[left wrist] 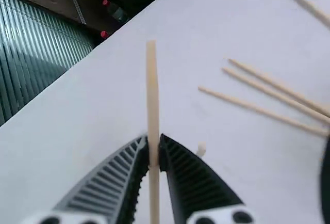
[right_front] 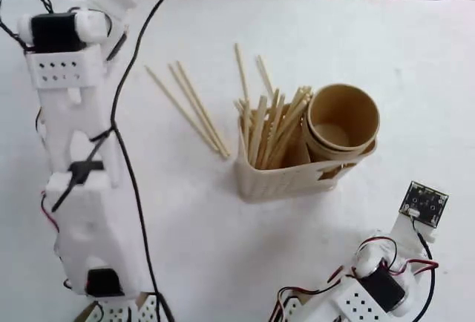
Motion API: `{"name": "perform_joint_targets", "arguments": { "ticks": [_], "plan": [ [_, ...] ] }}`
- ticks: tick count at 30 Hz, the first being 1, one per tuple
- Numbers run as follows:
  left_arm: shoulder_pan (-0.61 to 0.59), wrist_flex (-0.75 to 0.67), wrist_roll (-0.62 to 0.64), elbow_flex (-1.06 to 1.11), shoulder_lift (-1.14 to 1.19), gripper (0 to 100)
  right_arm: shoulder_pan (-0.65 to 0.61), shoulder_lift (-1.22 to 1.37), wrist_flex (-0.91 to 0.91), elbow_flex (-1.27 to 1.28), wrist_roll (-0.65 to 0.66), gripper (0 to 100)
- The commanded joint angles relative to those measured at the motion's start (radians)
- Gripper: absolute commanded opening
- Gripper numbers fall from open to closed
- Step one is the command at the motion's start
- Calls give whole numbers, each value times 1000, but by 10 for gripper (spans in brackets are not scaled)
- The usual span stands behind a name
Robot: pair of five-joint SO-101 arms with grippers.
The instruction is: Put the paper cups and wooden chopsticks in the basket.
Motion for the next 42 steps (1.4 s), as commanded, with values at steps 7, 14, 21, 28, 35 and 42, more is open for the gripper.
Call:
{"name": "perform_joint_targets", "arguments": {
  "ticks": [7, 14, 21, 28, 35, 42],
  "plan": [
    [176, -48, 143, 635, -668, 23, 7, -7, -10, 9, -3, 19],
    [381, -89, 270, 752, -915, 23, 7, -7, -10, 9, -3, 19],
    [766, -295, 437, 761, -1020, 23, 7, -7, -10, 9, -3, 19],
    [969, -551, 514, 796, -1012, 23, 7, -7, -10, 9, -3, 19],
    [980, -844, 562, 990, -975, 23, 7, -7, -10, 9, -3, 19],
    [920, -1082, 589, 1260, -977, 24, 7, -7, -10, 9, -3, 19]
  ]
}}
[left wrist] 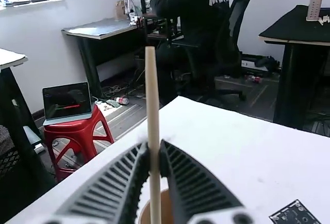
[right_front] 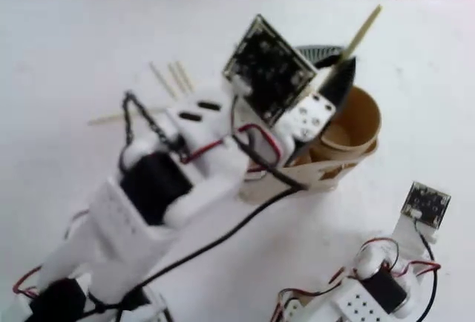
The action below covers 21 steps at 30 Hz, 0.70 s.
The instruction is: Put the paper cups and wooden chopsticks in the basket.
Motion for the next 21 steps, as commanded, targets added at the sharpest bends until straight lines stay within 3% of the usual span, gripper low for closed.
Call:
{"name": "perform_joint_targets", "arguments": {
  "ticks": [1, 9, 16, 19, 21],
  "plan": [
    [-48, -133, 14, 110, -5, 27, 7, -7, -10, 9, -3, 19],
    [-116, -141, 15, 216, -7, 148, 7, -7, -10, 9, -3, 19],
    [-156, -52, 14, 189, -28, 103, 7, -7, -10, 9, -3, 19],
    [-223, 101, 8, 157, -110, 61, 7, -7, -10, 9, -3, 19],
    [-337, 164, 14, 155, -177, 16, 7, -7, -10, 9, -3, 19]
  ]
}}
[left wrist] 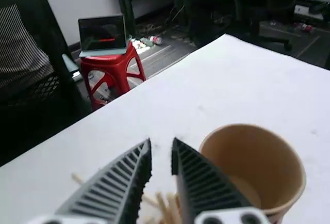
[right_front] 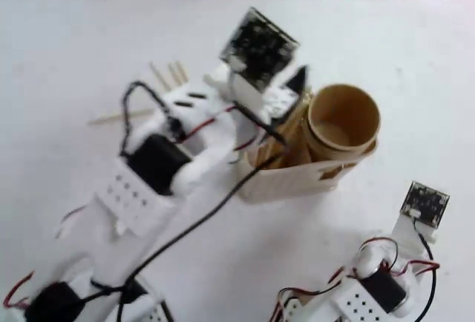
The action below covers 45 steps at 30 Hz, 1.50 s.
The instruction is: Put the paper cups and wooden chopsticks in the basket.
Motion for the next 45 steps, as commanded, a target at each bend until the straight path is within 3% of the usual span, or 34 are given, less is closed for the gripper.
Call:
{"name": "perform_joint_targets", "arguments": {
  "ticks": [1, 6, 8, 13, 19, 22, 26, 33, 36, 45],
  "plan": [
    [-191, 103, 9, -58, -136, 29, 7, -7, -10, 9, -3, 19],
    [-550, 80, 58, 132, -157, 48, 7, -7, -10, 9, -3, 19],
    [-627, 20, 64, 245, -97, 98, 7, -7, -10, 9, -3, 19],
    [-622, -170, 44, 388, 202, 132, 5, -7, -10, 9, -3, 19],
    [-611, -166, -63, 192, 573, 134, 5, -7, -10, 9, -3, 19],
    [-615, -104, -127, 81, 680, 182, 5, -7, -10, 9, -3, 19],
    [-665, -9, 172, -21, 769, 200, 5, -7, -10, 9, -3, 19],
    [-673, -5, 694, -104, 895, 192, 5, -7, -10, 9, -3, 19],
    [-674, -5, 764, -133, 958, 192, 5, -7, -10, 9, -3, 19],
    [-700, 3, 776, -259, 1110, 189, 5, -7, -10, 9, -3, 19]
  ]
}}
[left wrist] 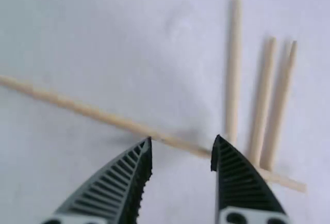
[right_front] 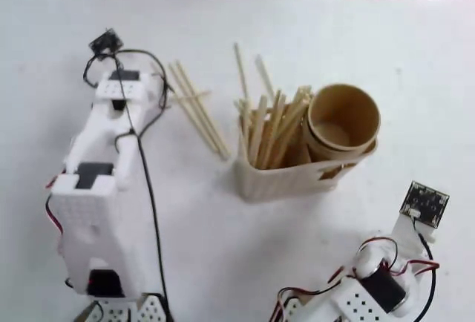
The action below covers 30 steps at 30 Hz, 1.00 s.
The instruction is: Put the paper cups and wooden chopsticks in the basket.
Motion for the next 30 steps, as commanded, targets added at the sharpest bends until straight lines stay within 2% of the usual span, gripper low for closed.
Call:
{"name": "perform_joint_targets", "arguments": {
  "ticks": [1, 12, 19, 24, 30],
  "plan": [
    [-18, 11, 11, -49, 27, 189, 5, -7, -10, 9, -3, 19],
    [-10, 28, 12, -41, 45, 181, 5, -7, -10, 9, -3, 19],
    [-19, 81, 6, -49, 35, 20, 5, -7, -10, 9, -3, 19],
    [-19, 81, 2, -49, 35, 23, 5, -7, -10, 9, -3, 19],
    [-19, 124, -242, -64, -27, 21, 5, -7, -10, 9, -3, 19]
  ]
}}
